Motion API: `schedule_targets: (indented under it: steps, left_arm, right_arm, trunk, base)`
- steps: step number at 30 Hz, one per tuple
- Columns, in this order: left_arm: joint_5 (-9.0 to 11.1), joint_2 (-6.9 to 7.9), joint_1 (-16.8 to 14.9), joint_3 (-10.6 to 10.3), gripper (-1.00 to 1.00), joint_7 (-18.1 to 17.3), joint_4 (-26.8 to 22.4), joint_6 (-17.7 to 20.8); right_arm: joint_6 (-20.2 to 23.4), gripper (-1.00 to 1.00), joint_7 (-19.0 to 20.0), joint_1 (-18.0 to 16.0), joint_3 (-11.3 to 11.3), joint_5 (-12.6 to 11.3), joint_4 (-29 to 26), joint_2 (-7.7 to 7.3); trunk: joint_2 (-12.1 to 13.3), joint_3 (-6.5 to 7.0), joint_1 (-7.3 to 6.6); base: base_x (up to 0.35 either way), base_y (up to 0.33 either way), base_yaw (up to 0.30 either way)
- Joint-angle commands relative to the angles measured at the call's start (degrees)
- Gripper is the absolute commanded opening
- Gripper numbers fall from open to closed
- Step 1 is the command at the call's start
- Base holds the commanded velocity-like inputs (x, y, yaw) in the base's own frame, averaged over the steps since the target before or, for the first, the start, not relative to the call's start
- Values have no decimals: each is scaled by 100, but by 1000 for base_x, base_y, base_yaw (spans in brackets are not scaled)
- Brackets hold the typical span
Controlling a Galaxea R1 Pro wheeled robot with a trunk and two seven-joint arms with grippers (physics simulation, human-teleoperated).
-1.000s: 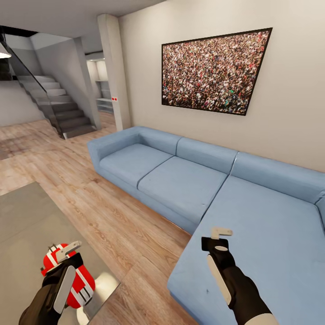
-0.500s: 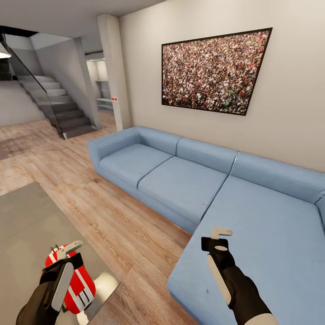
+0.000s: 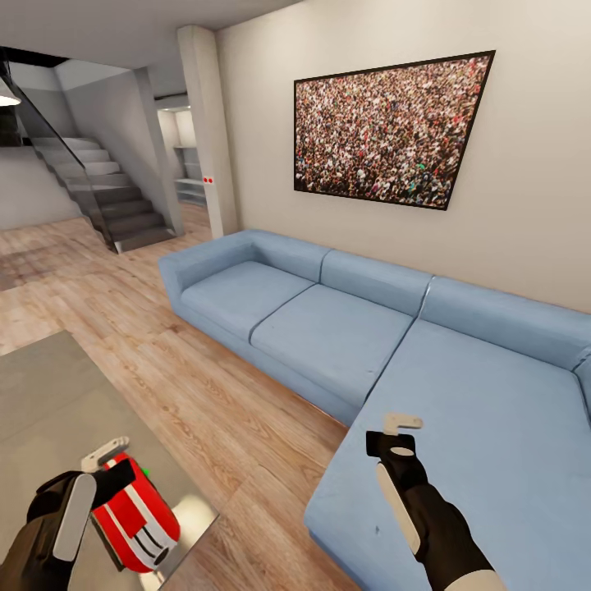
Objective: Turn on the radio receiver that's on the table in the living room.
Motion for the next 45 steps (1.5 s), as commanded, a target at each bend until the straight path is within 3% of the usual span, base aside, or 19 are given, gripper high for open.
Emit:
schedule_targets:
  steps: [1,5,9,21,27,30,41,45]
  left_arm:
    - [-24,11,-1,10,-100,-1,-5,36]
    - [-11,31,-1,-31,-100,-13,-184,818]
    - [-10,72,-1,-73,-100,-13,-297,1091]
    - [-51,91,0,-68,-100,54,-324,1104]
    - [-151,230,-1,-50,-100,803,-423,1085]
    - [-162,240,-1,-49,-100,933,-502,1082]
    - [-154,239,-2,-49,-100,1095,-534,1074]
    - [-121,224,-9,-57,-100,1072,-535,1071]
  right_arm:
    - [0,-100,0,0,3,0,0,0]
    - [0,-100,0,0,5,-5,0,0]
    - [0,-100,0,0,5,-5,0,0]
    - [114,-100,0,0,206,-9,0,0]
    - [115,-100,0,0,208,-9,1,0]
    - [118,-100,0,0,208,-15,7,0]
    - [123,-100,-1,0,229,-18,9,0]
    - [118,-100,0,0,395,-18,15,0]
  trunk:
    - [0,0,0]
    - [0,0,0]
    - [0,0,0]
    - [0,0,0]
    - [0,0,0]
    - [0,0,0]
    - [0,0,0]
    - [0,0,0]
  base:
    - [0,0,0]
    - [0,0,0]
    - [0,0,0]
    - [0,0,0]
    - [0,0,0]
    - [0,0,0]
    - [0,0,0]
    - [0,0,0]
